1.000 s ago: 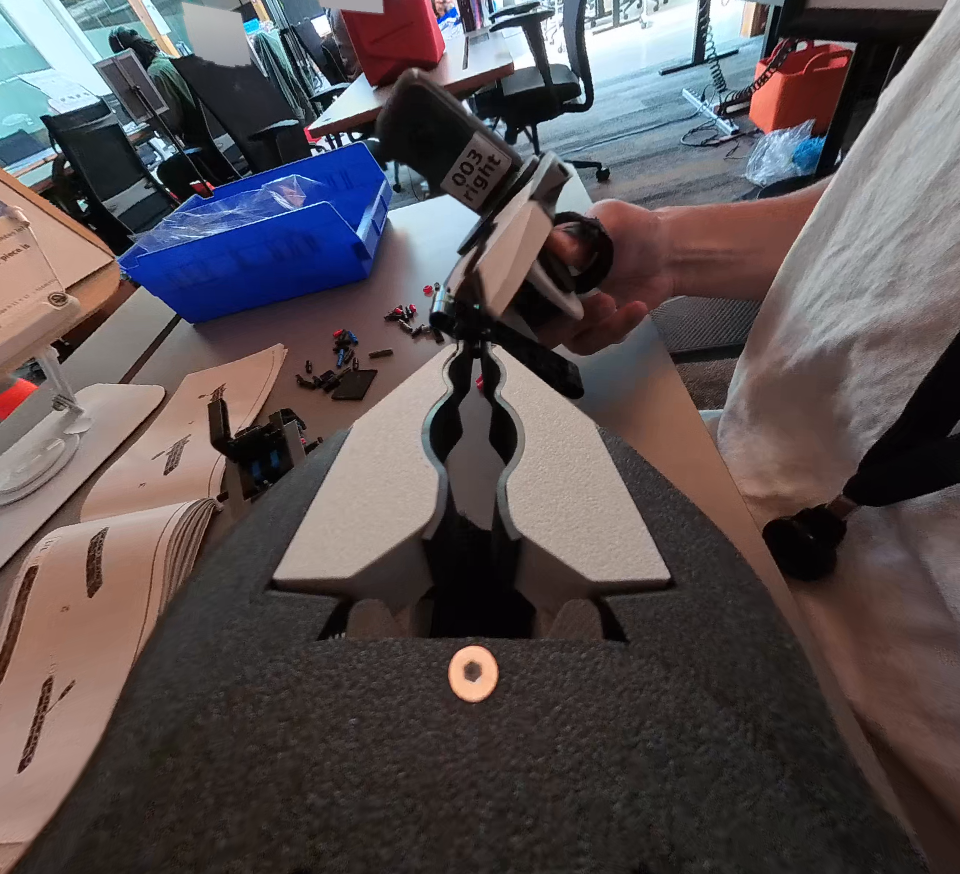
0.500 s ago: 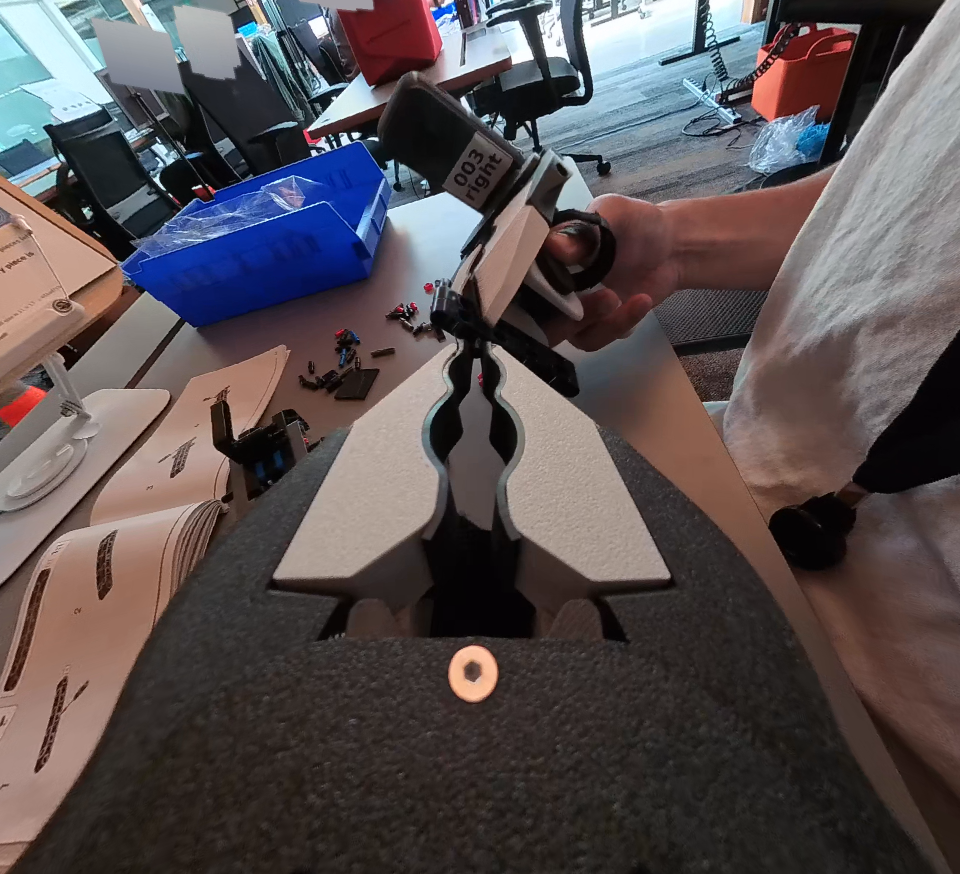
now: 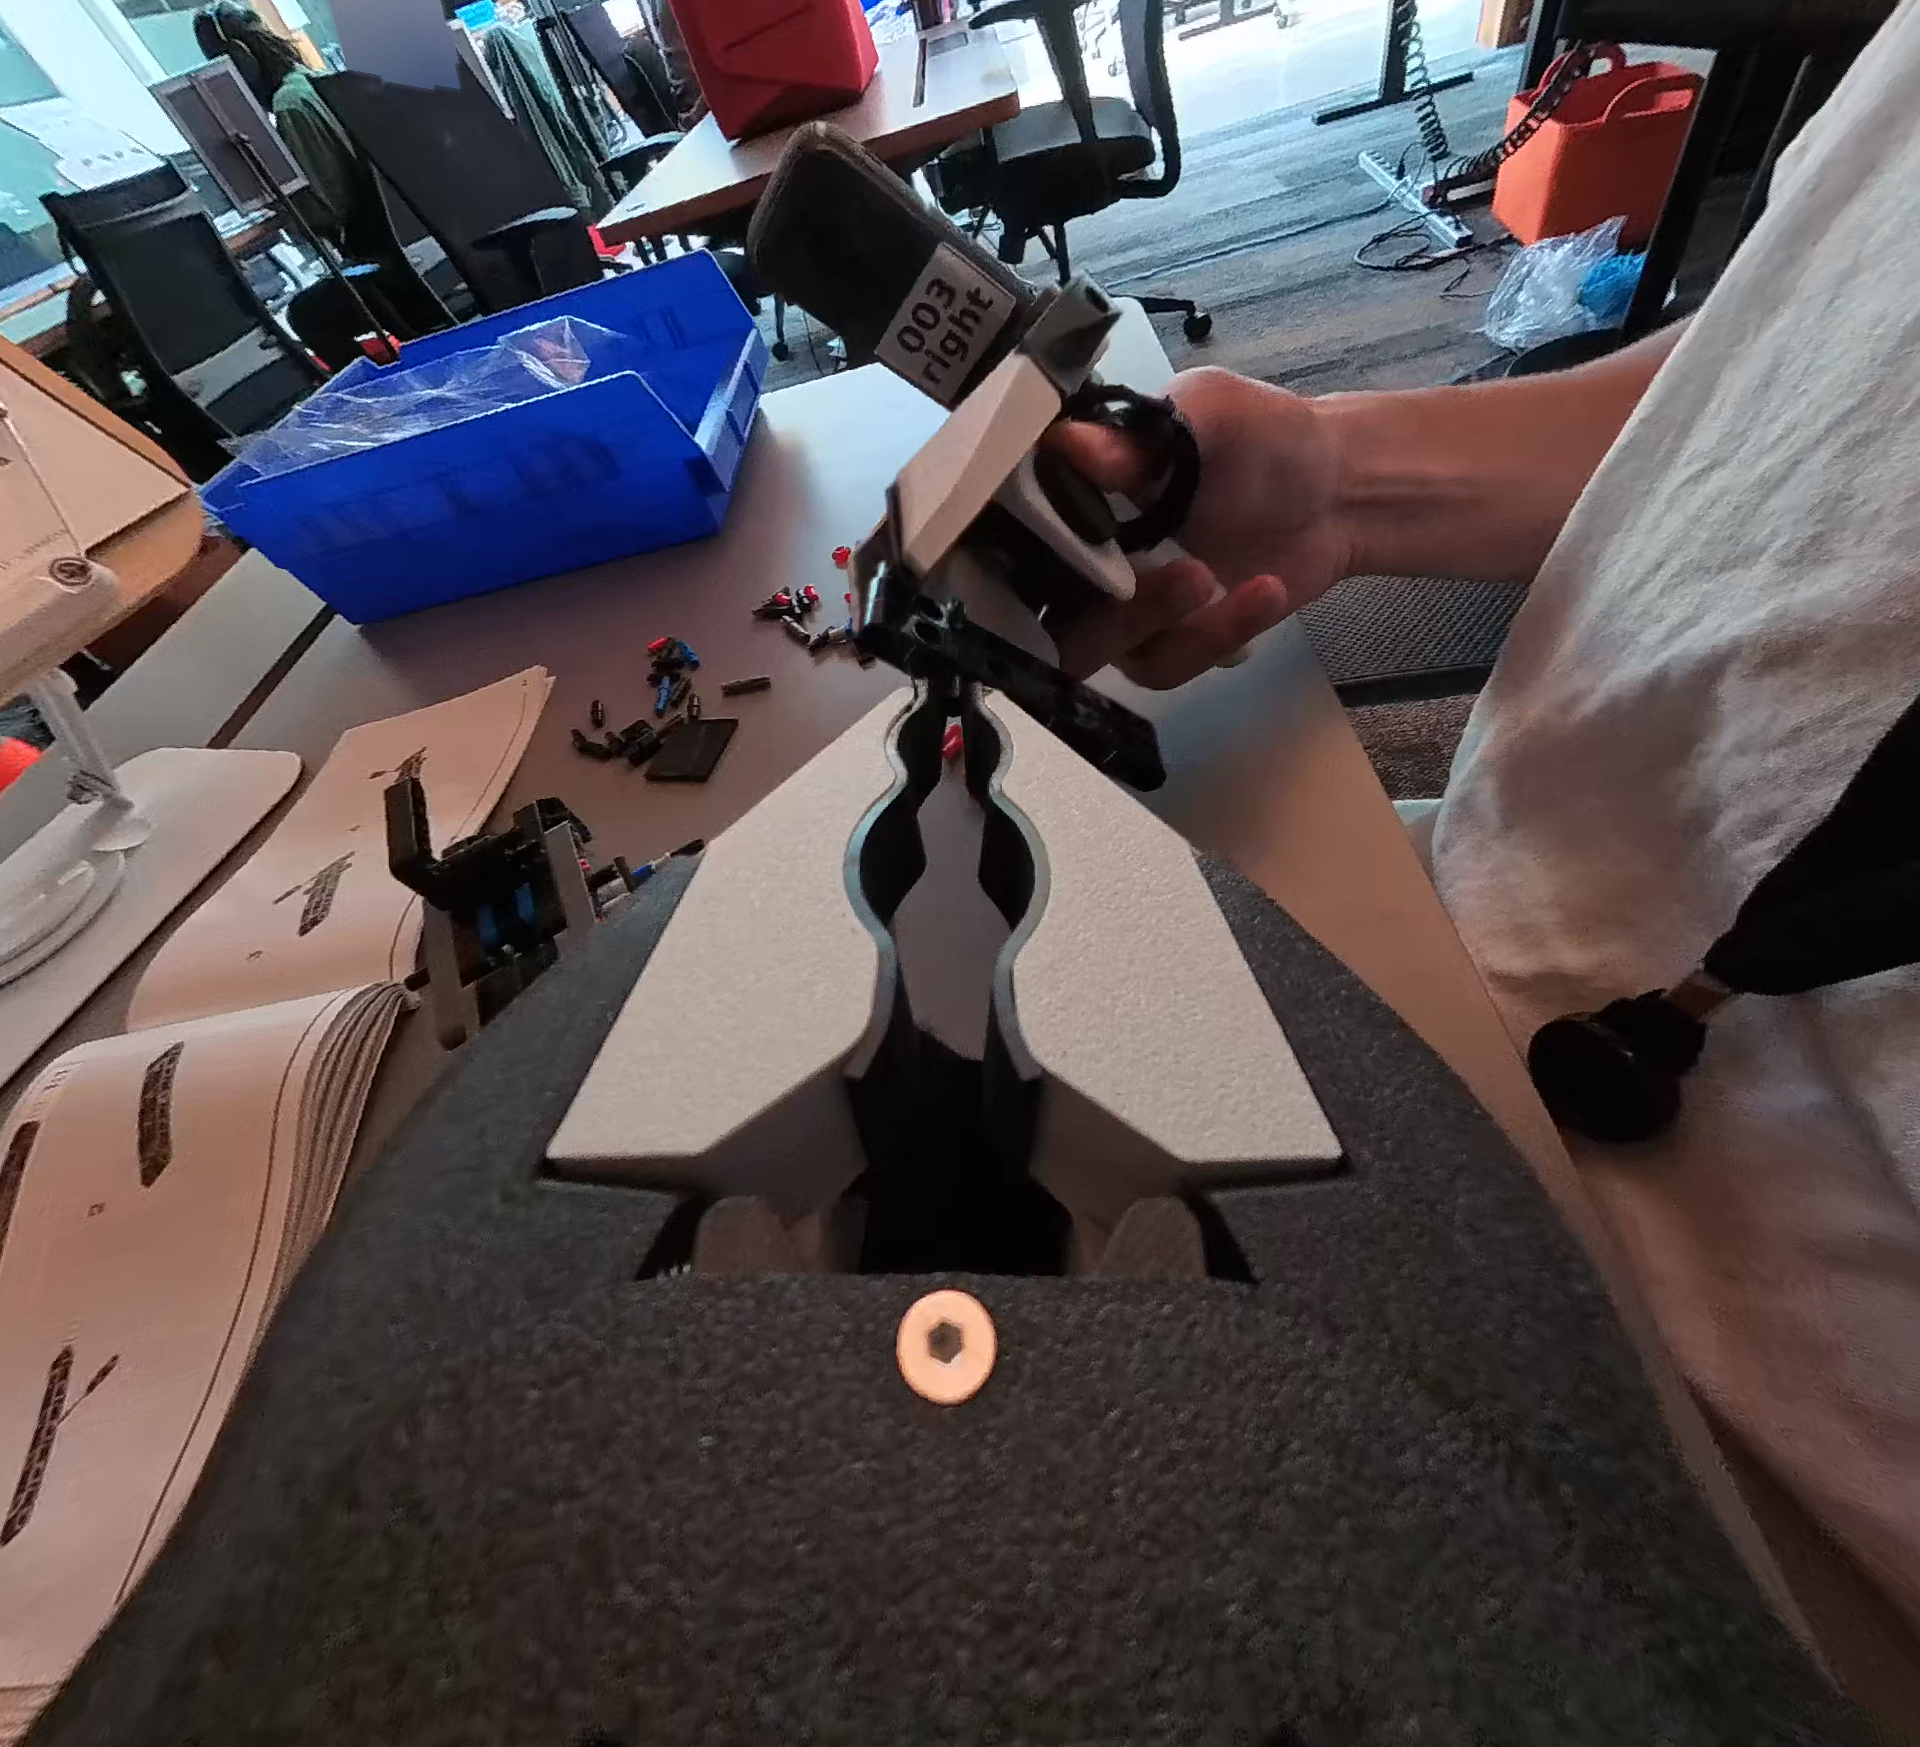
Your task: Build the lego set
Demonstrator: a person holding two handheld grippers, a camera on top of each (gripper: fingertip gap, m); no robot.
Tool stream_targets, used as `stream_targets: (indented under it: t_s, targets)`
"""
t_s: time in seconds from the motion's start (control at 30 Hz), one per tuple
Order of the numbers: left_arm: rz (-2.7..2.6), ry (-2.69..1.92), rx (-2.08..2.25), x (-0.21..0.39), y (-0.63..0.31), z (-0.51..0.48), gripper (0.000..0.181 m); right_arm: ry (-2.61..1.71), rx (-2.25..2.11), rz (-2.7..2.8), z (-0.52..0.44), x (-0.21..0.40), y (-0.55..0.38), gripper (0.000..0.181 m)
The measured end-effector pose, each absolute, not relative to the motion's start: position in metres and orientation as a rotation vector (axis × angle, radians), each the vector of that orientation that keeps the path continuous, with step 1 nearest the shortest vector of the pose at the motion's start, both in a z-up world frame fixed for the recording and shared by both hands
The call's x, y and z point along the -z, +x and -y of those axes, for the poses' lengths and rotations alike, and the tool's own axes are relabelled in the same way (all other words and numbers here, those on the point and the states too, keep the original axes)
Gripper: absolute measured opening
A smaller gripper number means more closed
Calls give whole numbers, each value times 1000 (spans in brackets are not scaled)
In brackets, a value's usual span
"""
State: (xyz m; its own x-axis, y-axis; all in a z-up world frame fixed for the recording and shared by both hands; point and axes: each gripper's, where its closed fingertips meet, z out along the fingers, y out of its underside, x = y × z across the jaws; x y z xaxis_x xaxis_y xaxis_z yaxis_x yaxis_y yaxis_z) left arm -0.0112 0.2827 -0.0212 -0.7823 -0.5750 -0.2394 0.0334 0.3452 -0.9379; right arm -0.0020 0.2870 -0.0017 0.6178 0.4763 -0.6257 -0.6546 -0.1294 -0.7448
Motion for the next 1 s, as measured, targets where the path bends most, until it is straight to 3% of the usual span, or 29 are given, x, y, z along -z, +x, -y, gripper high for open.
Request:
stream_targets:
  t_s: [0.47, 0.57, 0.63, 0.83, 1.0]
  targets:
    - [-2117, -478, 1497, 27, -15, -274, 2, -1448, -944, -152, -287, 11, -9, 6]
    - [-2132, -516, 1476, 30, -13, -276, 17, -1445, -878, -157, -270, 1, 3, 6]
    - [-2140, -602, 1457, 35, -8, -278, 15, -1490, -710, -176, -251, -1, 25, 6]
    - [-2168, -1044, 967, 99, 29, -301, 12, -1446, -495, -244, -200, -12, 60, 7]
    - [-2187, -1166, 936, 125, 52, -294, 12, -1394, -584, -235, -192, -5, 62, 7]
